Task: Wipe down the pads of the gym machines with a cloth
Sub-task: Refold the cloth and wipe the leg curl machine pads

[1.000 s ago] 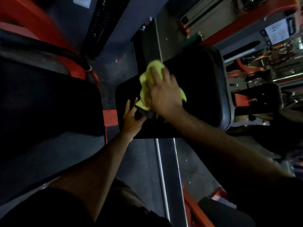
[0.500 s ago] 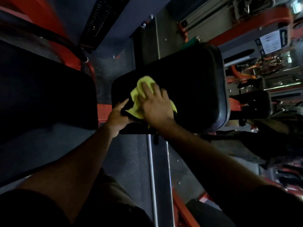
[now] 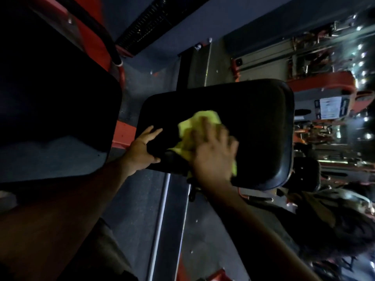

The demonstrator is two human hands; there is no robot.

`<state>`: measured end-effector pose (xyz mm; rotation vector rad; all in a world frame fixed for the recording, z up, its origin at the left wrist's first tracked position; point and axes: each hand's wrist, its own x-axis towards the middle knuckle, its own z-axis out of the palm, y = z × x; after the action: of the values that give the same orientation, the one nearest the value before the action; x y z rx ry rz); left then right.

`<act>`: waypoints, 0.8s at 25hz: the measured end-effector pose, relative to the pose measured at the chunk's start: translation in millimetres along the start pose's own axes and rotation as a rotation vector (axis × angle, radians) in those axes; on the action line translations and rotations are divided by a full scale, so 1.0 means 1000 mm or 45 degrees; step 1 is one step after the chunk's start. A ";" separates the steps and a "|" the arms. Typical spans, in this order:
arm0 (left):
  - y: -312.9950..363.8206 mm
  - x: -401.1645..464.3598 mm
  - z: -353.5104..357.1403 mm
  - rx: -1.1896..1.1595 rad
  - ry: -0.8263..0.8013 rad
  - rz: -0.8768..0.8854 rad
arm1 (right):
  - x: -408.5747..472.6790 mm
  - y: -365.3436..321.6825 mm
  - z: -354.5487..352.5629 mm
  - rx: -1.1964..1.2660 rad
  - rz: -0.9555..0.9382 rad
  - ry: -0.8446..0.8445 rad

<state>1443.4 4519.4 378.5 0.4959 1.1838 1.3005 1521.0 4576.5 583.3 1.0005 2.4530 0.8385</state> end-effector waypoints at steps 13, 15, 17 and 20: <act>0.011 0.004 0.003 0.193 -0.073 0.154 | 0.034 0.032 -0.012 0.004 0.407 0.124; 0.016 0.006 0.009 0.113 -0.101 0.151 | 0.073 0.024 -0.015 0.018 0.473 0.150; 0.024 0.008 0.014 -0.002 -0.053 0.109 | 0.079 0.001 -0.007 -0.034 0.242 0.061; 0.027 0.010 0.013 -0.009 -0.025 0.116 | 0.026 0.007 -0.001 -0.033 -0.112 -0.045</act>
<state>1440.3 4540.1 402.5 0.5620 1.1512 1.3743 1506.7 4599.3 585.9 0.8844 2.4306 0.8144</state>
